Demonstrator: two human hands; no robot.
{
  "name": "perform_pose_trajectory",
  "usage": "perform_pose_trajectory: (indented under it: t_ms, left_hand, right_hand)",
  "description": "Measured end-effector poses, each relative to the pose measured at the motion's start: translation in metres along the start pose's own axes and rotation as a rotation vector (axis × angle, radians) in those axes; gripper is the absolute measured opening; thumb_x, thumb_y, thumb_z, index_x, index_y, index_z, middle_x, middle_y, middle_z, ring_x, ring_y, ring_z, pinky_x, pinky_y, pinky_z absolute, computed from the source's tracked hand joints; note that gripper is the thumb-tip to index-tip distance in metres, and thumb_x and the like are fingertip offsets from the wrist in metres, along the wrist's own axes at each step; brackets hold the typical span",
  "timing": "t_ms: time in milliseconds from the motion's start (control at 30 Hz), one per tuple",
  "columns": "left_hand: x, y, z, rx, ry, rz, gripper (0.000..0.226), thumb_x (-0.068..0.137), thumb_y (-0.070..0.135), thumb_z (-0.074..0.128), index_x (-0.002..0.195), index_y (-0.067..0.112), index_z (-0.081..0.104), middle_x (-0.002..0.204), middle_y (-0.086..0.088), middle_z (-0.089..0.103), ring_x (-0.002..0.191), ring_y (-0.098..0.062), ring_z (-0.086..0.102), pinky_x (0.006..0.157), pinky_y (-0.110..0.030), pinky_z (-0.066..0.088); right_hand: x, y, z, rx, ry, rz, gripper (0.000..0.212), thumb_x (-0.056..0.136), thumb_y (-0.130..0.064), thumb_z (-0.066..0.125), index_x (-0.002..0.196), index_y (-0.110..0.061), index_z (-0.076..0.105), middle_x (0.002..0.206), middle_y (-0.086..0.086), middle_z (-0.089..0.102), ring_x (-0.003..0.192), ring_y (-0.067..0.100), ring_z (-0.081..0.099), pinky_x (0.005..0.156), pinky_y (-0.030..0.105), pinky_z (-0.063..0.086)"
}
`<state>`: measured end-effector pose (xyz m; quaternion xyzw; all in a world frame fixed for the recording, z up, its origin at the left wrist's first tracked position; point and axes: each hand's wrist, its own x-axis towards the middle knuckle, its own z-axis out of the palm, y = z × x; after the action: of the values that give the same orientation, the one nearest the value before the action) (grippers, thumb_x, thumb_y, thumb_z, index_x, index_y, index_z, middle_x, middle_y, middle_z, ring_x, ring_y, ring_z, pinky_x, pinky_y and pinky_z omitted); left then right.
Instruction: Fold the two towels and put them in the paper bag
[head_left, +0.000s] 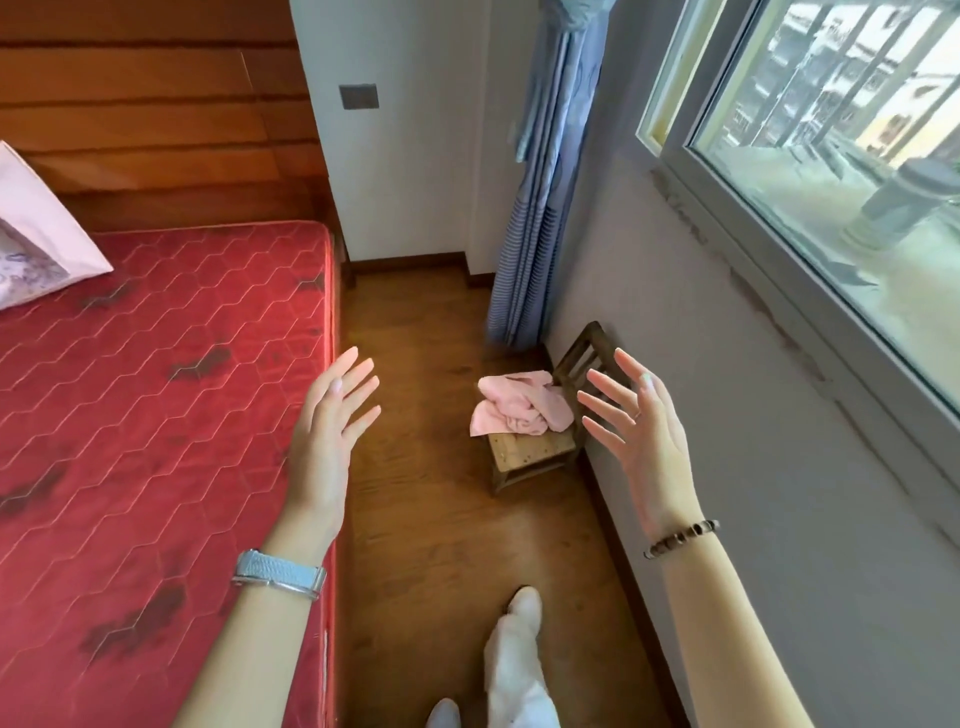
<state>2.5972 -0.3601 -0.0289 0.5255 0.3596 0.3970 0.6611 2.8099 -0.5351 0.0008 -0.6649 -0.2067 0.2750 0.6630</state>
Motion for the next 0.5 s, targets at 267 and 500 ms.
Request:
perform_pose_trajectory:
  t_ms: [267, 500]
  left_hand:
    - [0.077, -0.032, 0.047, -0.013, 0.043, -0.04, 0.038, 0.098, 0.039, 0.038, 0.131, 0.032, 0.058, 0.139, 0.001, 0.061, 0.128, -0.011, 0.057, 0.109, -0.043, 0.045]
    - [0.146, -0.086, 0.088, 0.004, 0.113, -0.098, 0.036, 0.107, 0.029, 0.038, 0.138, 0.022, 0.056, 0.135, 0.003, 0.064, 0.126, -0.01, 0.059, 0.109, -0.039, 0.046]
  right_hand:
    - [0.102, 0.012, -0.006, -0.027, -0.008, 0.0, 0.044, 0.092, -0.055, 0.04, 0.13, -0.036, 0.053, 0.132, -0.002, 0.062, 0.114, 0.014, 0.065, 0.099, 0.038, 0.051]
    - [0.194, 0.051, -0.011, -0.133, -0.025, 0.034, 0.049, 0.096, -0.047, 0.043, 0.138, -0.023, 0.049, 0.134, 0.004, 0.058, 0.115, 0.011, 0.062, 0.088, 0.019, 0.053]
